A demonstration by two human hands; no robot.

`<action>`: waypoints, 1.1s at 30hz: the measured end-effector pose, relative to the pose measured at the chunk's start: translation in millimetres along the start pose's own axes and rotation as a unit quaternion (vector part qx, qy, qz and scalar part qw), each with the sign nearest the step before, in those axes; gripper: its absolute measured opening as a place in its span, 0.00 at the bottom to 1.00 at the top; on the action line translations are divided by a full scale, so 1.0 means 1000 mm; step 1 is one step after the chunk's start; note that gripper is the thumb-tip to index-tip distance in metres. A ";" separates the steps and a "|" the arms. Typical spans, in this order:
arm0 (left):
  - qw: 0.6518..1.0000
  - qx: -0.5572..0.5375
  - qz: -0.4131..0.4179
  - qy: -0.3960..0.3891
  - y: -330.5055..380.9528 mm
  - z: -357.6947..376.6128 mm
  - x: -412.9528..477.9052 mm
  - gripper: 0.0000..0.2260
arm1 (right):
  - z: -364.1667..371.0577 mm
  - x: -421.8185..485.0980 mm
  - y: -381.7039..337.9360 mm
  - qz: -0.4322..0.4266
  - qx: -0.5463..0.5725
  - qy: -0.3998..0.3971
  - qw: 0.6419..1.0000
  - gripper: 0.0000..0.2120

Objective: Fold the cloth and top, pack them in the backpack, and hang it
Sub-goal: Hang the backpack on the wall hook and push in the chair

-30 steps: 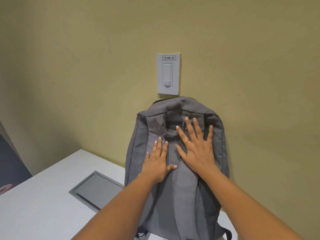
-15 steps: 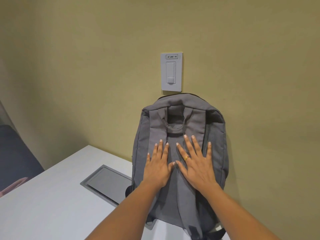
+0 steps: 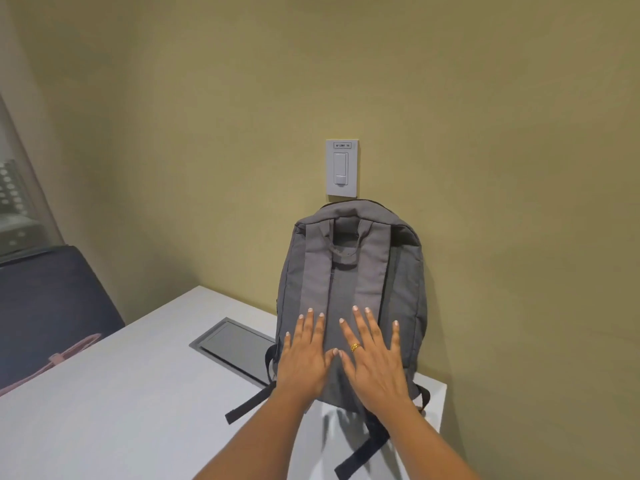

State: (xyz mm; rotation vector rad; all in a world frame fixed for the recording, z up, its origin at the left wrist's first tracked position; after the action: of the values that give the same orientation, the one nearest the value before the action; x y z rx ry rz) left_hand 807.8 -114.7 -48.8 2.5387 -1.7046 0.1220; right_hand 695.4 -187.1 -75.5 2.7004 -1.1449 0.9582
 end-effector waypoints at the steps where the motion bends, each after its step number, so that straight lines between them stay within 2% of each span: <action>1: 1.000 0.004 -0.006 -0.001 0.001 -0.002 -0.014 0.29 | -0.006 -0.010 -0.005 -0.001 0.004 -0.005 1.000 0.28; 4: 1.000 0.006 -0.023 -0.014 0.003 -0.004 -0.060 0.29 | -0.025 -0.040 -0.021 -0.015 0.007 -0.008 1.000 0.24; 14: 0.996 0.007 -0.068 -0.066 0.012 0.000 -0.238 0.27 | -0.083 -0.163 -0.069 -0.015 0.035 -0.096 0.995 0.25; 16: 0.995 -0.001 -0.078 -0.063 0.017 -0.003 -0.273 0.27 | -0.098 -0.193 -0.080 -0.013 0.051 -0.127 0.991 0.31; 18: 0.995 -0.002 -0.079 -0.066 0.024 -0.005 -0.308 0.27 | -0.115 -0.222 -0.087 -0.029 0.061 -0.158 0.985 0.44; 19: 0.995 0.002 -0.078 -0.068 0.029 -0.006 -0.323 0.27 | -0.126 -0.236 -0.090 -0.025 0.065 -0.186 0.980 0.46; 23: 0.994 0.010 -0.075 -0.075 0.053 -0.008 -0.377 0.27 | -0.172 -0.282 -0.099 -0.024 0.045 -0.230 0.972 0.41; 26: 0.995 0.007 -0.067 -0.074 0.076 -0.012 -0.405 0.26 | -0.196 -0.314 -0.097 -0.017 0.038 -0.253 0.966 0.28; 33: 0.994 0.001 -0.066 -0.082 0.121 -0.017 -0.449 0.26 | -0.237 -0.364 -0.073 -0.018 0.039 -0.278 0.960 0.25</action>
State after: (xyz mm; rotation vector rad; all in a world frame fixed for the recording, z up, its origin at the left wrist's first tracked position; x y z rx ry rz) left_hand 525.7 254.6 -79.4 2.7220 -1.5794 -0.0945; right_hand 426.4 162.0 -76.2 3.1460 -1.1316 0.2314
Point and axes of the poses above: each hand's wrist, its own x-axis towards the middle knuckle, its own z-axis out of the palm, y = z × x, the point moved 2 cm from there along x, towards the middle knuckle, and after that the axes turned 11 degrees about x, right-handed, at the moved point
